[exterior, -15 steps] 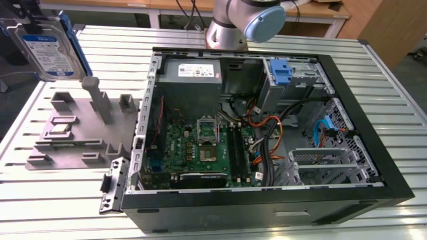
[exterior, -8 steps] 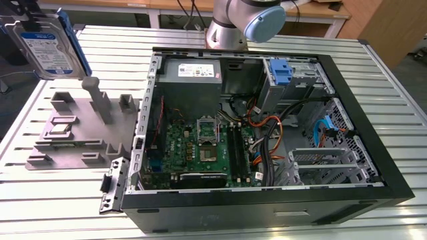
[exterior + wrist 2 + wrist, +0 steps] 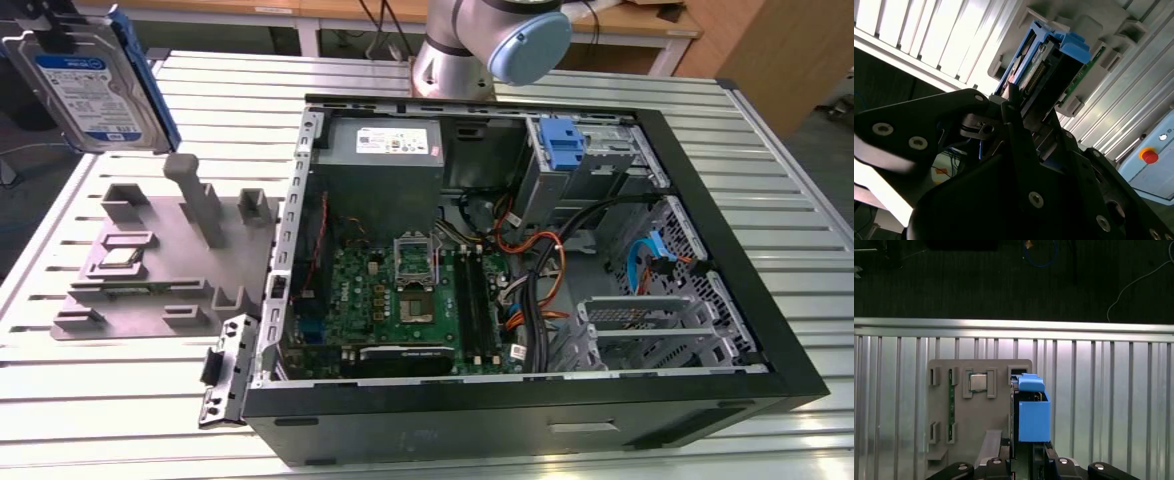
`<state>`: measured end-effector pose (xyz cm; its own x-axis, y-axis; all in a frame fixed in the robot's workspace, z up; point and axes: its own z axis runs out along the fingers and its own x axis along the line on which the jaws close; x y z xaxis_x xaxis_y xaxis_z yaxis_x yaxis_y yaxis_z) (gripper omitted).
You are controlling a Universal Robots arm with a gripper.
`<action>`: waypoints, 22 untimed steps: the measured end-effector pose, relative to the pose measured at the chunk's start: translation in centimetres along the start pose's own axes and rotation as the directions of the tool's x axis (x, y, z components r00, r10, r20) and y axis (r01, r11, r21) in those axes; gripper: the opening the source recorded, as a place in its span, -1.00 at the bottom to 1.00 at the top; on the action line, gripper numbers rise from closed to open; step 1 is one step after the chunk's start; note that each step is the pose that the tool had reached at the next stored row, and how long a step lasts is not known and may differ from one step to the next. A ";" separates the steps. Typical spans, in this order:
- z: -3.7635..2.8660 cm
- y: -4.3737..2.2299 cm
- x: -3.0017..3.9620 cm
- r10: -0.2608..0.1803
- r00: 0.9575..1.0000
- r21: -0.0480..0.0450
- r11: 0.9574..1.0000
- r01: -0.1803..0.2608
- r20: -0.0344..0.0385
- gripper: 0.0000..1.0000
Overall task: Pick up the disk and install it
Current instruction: 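Pick up the disk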
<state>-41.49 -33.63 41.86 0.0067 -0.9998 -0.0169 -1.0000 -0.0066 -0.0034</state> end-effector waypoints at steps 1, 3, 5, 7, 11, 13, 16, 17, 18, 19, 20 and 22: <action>-0.06 0.00 0.00 0.000 1.000 0.000 1.000 0.000 0.000 -0.30; -0.09 0.00 0.00 0.000 1.000 0.000 1.000 0.000 0.000 -0.30; -0.11 -0.01 0.00 0.000 1.000 0.000 1.000 0.000 0.000 -0.30; -0.12 0.00 0.00 0.000 1.000 0.000 1.000 0.000 0.000 -0.30; -0.22 0.00 0.00 0.000 1.000 0.000 1.000 0.000 0.000 -0.30; -0.42 -0.01 -0.01 0.000 1.000 0.000 1.000 0.000 0.000 -0.30; -0.82 -0.01 -0.01 0.000 1.000 0.000 1.000 0.000 0.000 -0.30; -0.96 -0.01 -0.02 0.000 1.000 0.000 1.000 0.000 0.000 -0.30; -1.09 -0.01 -0.02 0.000 1.000 0.000 1.000 0.000 0.000 -0.30; -1.20 0.00 -0.02 0.000 1.000 0.000 1.000 0.000 0.000 -0.30; -1.32 0.00 -0.02 0.000 1.000 0.000 1.000 0.000 0.000 -0.30; -1.58 -0.01 -0.03 0.000 1.000 0.000 1.000 0.000 0.000 -0.30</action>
<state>-41.49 -33.63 43.44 0.0067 -0.9998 -0.0169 -1.0000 -0.0066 -0.0034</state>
